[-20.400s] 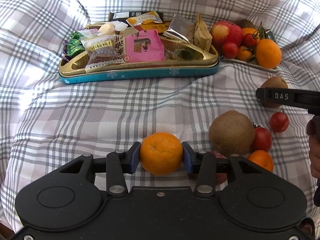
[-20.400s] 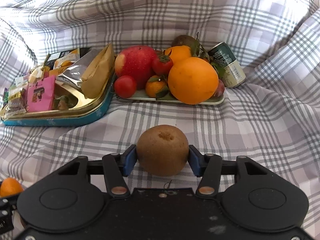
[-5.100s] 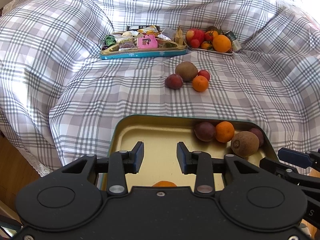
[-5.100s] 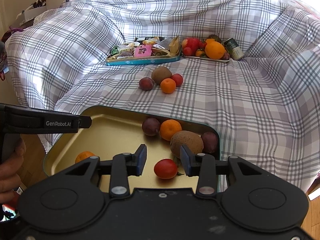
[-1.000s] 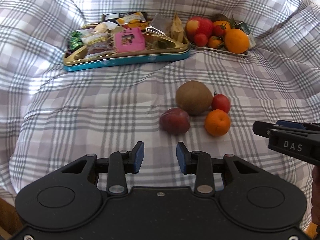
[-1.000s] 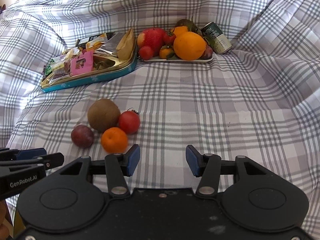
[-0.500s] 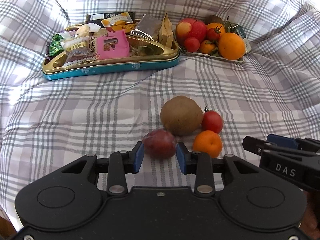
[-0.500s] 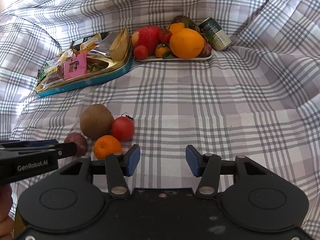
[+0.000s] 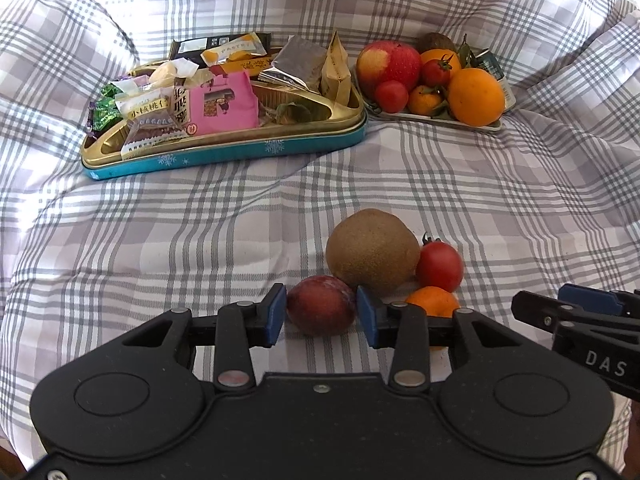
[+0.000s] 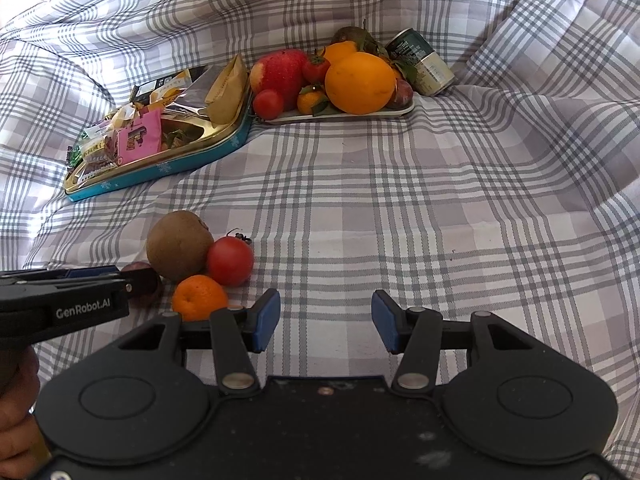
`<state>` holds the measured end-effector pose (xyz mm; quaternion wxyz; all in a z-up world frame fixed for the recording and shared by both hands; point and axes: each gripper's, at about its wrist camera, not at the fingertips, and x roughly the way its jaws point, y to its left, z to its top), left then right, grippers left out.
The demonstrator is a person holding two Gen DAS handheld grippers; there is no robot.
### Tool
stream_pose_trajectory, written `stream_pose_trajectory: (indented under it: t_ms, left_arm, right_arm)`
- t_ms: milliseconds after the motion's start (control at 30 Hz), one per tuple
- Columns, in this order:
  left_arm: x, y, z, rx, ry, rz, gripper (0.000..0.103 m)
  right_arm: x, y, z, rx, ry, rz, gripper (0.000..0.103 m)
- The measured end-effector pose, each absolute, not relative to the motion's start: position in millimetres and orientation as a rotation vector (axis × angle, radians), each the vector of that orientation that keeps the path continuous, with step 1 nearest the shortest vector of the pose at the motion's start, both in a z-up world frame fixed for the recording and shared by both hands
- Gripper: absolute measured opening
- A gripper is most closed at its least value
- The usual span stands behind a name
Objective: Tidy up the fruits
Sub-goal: 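Close the left tool on the dark red plum, then close the right tool on the brown kiwi while the left tool holds the plum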
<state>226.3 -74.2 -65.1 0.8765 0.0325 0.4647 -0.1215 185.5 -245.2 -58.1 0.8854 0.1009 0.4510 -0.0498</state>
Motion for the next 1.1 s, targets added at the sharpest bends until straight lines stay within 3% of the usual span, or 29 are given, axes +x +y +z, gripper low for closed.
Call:
stream_pose_trajectory:
  t_ms: [467, 1100]
  left_arm:
    - [236, -72, -80, 0.058, 1.023, -0.237, 0.05]
    - [229, -10, -60, 0.007, 1.015, -0.096, 0.05]
  right_arm:
    - [182, -247, -54, 0.21, 0.93, -0.109, 0.054]
    - [203, -200, -38, 0.122, 0.888, 0.003, 0.054]
